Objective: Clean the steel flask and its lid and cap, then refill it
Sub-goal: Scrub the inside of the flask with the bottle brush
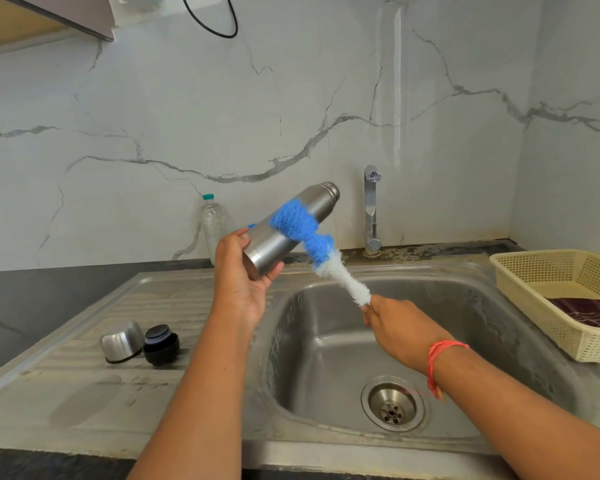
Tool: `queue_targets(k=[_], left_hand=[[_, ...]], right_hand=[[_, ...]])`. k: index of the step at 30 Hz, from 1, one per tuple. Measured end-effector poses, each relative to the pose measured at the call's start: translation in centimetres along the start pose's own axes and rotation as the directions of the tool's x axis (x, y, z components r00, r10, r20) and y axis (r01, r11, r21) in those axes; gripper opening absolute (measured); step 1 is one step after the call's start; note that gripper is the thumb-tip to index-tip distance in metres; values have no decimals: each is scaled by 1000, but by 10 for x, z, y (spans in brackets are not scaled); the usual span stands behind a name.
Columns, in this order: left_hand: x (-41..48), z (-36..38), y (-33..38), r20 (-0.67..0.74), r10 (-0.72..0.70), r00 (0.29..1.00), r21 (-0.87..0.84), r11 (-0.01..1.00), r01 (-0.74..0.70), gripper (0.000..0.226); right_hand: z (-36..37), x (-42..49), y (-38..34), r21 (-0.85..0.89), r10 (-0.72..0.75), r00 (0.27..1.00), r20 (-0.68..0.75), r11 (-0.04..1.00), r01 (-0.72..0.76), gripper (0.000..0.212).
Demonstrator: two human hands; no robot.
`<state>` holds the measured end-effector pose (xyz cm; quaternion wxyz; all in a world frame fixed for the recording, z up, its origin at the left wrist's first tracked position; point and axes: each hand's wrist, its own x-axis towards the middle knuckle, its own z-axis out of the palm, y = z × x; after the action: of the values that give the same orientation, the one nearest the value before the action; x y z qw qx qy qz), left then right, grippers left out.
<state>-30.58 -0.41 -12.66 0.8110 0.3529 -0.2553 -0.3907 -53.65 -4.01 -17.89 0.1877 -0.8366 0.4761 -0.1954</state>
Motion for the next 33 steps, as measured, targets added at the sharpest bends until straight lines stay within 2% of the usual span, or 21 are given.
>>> queue_targets(k=[4,6,9,11,14,19,21,25,30,33], left_hand=[[-7,8,-7,113,26,993,111,993,-39,25],[-8,10,-6,101,40,994,121,991,-52,31],[-1,0,1,41,35,999,63,997,-38,20],[-1,-3,1,42,13,999,53,998,-15,15],[-4,4,-5,92,36,995,123,991,-47,18],[0,-2,1,8,58,998,90,994,-59,14],[1,-4,3,34,51,998,107,993,-54,14],[-3,2,-2,109,54,993,209,975,-76,30],[5,-12,4,56,37,998,111,993,-43,22],[0,-3,-1,137,41,990,219,973,-71,20]], right_hand=[[-5,6,-4,55,-6,997,-76,998,10,32],[-4,8,-5,64,2,997,-79,998,3,32],[2,2,5,22,22,1000,-21,1000,-22,31],[0,2,8,23,30,999,-37,999,-29,31],[-5,13,7,65,51,993,-106,997,-44,29],[1,7,16,79,76,994,-74,994,-70,29],[1,7,17,80,83,994,-69,994,-78,30],[-5,23,19,100,124,983,-134,989,-111,30],[-7,13,35,88,138,988,-75,987,-131,29],[-10,22,31,90,140,983,-119,988,-129,31]])
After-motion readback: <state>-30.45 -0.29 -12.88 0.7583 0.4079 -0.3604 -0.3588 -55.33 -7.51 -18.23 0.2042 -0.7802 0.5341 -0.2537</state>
